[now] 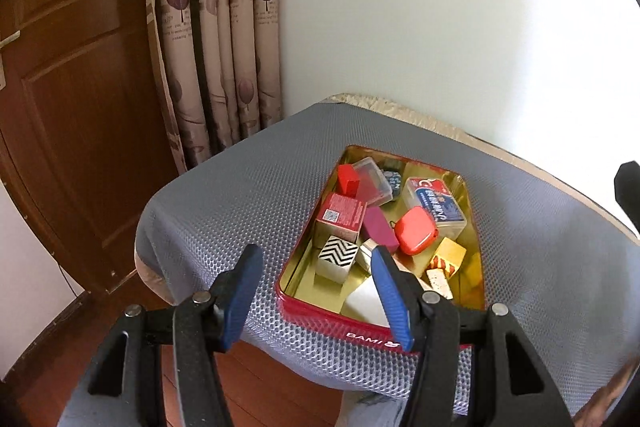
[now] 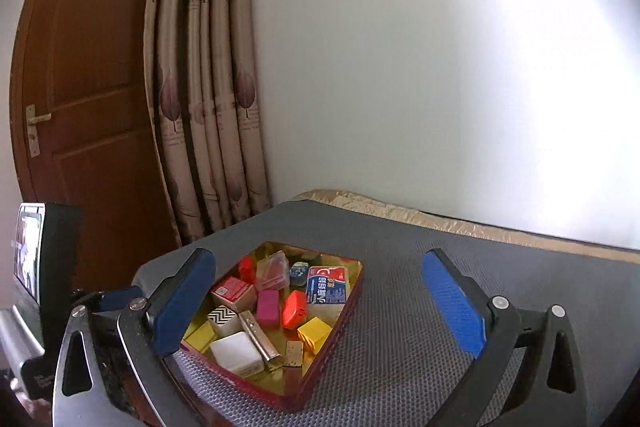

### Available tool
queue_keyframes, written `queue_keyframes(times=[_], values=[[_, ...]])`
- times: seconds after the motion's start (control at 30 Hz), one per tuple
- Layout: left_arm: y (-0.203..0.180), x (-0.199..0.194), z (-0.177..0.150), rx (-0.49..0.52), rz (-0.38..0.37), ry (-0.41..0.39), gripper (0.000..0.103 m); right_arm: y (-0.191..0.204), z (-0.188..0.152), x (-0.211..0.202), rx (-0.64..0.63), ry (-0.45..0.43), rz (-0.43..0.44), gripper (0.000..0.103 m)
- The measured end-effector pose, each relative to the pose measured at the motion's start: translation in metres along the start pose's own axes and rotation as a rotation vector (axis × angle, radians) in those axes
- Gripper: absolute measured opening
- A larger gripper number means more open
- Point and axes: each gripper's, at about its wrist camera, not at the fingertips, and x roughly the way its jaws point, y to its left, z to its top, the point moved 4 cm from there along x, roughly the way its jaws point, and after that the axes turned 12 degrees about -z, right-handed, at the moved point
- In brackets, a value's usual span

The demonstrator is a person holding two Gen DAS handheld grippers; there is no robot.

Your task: Organize rigid objects

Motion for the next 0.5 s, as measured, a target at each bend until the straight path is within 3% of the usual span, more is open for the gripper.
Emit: queue_keyframes(times=[0.2, 0.37, 0.47, 0.5], values=[[-0.002, -0.021, 0.001, 0.035, 0.043, -0.068, 0.058, -0.010, 0.001, -0.004, 0.031, 0.075, -0.022, 0.103], [0.000, -0.037, 0.004, 0.057, 0.020, -0.094, 0.058, -0.007, 0.008, -0.026, 0.011, 0.002, -0.045, 0.103], [0.000, -0.047, 0.002, 0.085, 0.017, -0.123, 0.058, -0.003, 0.010, -0.045, -0.006, -0.134, -0.100, 0.103], [0.000, -0.048, 0.002, 0.095, 0.015, -0.126, 0.058, 0.000, 0.004, -0.045, -0.032, -0.138, -0.118, 0.103]])
